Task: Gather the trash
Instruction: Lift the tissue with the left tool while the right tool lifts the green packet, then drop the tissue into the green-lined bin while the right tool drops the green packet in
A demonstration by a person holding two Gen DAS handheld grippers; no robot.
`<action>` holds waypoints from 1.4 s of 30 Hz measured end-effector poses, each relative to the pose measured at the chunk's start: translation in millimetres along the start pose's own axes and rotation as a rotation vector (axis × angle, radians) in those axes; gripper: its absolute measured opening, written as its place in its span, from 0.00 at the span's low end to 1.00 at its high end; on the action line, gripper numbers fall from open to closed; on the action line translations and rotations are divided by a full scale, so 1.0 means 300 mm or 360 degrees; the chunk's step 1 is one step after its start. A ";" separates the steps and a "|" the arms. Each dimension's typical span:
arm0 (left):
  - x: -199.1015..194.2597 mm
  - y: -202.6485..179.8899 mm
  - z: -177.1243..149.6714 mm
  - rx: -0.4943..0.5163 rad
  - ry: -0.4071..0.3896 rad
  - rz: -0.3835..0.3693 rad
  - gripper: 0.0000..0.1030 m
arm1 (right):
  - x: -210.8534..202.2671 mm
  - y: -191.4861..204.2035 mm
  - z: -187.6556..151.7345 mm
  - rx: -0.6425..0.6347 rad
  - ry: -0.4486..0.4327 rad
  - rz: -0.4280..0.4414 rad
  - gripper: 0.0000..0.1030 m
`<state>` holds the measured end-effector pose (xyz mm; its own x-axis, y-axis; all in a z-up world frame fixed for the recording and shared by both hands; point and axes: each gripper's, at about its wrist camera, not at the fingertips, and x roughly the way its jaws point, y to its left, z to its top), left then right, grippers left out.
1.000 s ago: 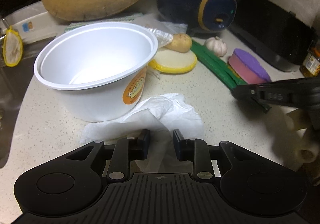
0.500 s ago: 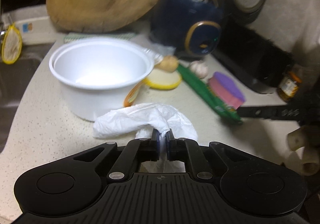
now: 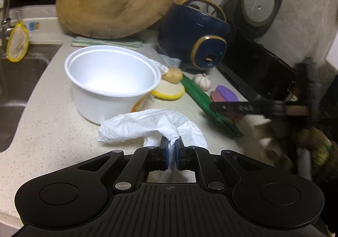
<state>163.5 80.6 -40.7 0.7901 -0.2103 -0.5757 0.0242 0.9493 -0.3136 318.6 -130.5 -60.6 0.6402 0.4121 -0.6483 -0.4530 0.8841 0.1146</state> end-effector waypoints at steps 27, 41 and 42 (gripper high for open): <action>-0.071 0.099 -0.025 -0.0109 -0.0049 0.0009 0.10 | -0.148 0.113 -0.014 -0.0022 -0.0004 0.0071 0.13; -0.344 0.154 -0.140 -0.0011 -0.0077 -0.0153 0.10 | -0.437 0.381 -0.271 -0.0016 -0.0018 0.0180 0.13; -0.359 0.160 -0.162 -0.0008 -0.0065 -0.0163 0.10 | -0.444 0.405 -0.293 -0.0019 -0.0008 0.0181 0.13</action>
<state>49.9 137.3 -30.5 0.8079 -0.2963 -0.5094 0.1032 0.9222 -0.3728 123.8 -97.4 -26.6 0.5873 0.5110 -0.6276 -0.5304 0.8287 0.1785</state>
